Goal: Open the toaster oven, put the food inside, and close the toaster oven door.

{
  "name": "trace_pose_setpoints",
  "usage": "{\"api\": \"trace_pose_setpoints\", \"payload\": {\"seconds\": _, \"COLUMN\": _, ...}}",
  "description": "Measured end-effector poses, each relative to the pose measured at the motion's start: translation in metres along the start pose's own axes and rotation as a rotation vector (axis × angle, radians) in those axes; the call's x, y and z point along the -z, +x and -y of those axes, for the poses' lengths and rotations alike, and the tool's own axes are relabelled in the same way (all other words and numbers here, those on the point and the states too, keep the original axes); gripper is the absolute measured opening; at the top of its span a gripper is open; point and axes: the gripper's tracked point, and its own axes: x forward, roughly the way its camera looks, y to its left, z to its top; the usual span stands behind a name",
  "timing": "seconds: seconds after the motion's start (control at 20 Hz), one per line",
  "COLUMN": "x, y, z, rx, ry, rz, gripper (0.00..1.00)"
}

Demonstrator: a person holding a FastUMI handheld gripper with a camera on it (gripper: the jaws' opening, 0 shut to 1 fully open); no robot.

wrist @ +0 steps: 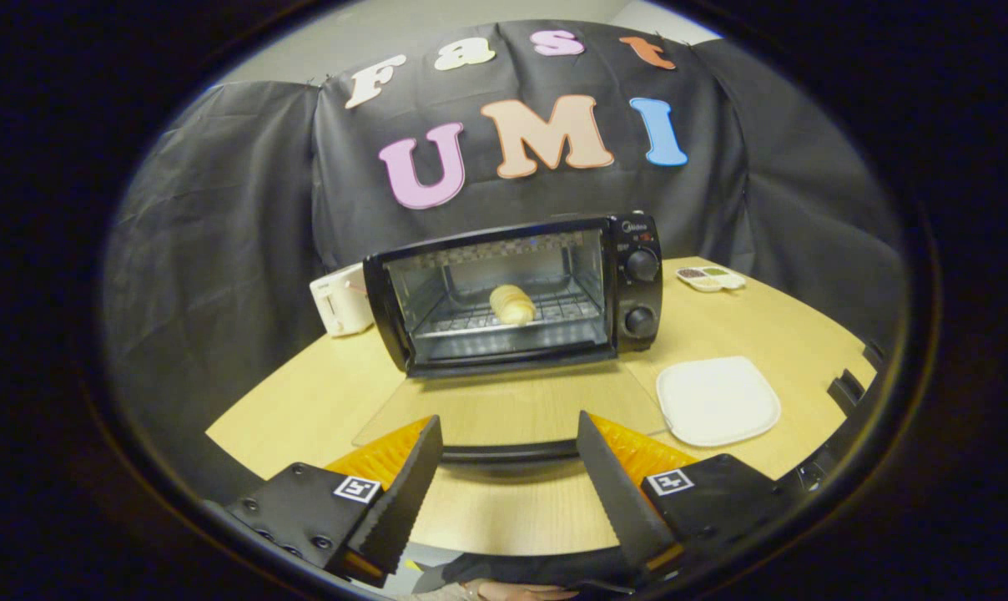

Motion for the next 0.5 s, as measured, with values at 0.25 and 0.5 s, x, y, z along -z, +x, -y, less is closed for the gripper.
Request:
{"api": "trace_pose_setpoints", "payload": {"seconds": 0.25, "x": 0.034, "y": 0.004, "z": 0.004, "rx": 0.023, "ry": -0.011, "rz": -0.089, "gripper": 0.99}}
{"api": "trace_pose_setpoints", "payload": {"seconds": 0.5, "x": 0.049, "y": 0.016, "z": 0.009, "rx": 0.036, "ry": -0.001, "rz": -0.15, "gripper": 1.0}}
